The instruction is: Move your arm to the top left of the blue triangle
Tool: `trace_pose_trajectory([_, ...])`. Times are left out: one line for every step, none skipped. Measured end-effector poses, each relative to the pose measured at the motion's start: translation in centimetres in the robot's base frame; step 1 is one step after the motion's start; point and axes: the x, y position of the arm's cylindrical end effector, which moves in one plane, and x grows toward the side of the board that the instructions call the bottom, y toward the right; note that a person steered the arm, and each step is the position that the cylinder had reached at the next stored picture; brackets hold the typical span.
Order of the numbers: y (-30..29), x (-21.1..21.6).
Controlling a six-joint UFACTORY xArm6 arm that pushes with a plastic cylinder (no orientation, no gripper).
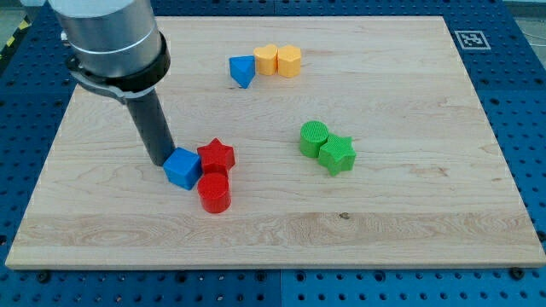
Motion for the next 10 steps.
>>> trace_pose_trajectory([0.0, -2.7])
trace_pose_trajectory([0.0, -4.0])
trace_pose_trajectory([0.0, -4.6])
trace_pose_trajectory([0.0, -7.5])
trace_pose_trajectory([0.0, -10.0])
trace_pose_trajectory([0.6, -13.2])
trace_pose_trajectory([0.6, -19.1])
trace_pose_trajectory([2.3, -22.4])
trace_pose_trajectory([4.7, -23.5])
trace_pose_trajectory([6.6, -24.2])
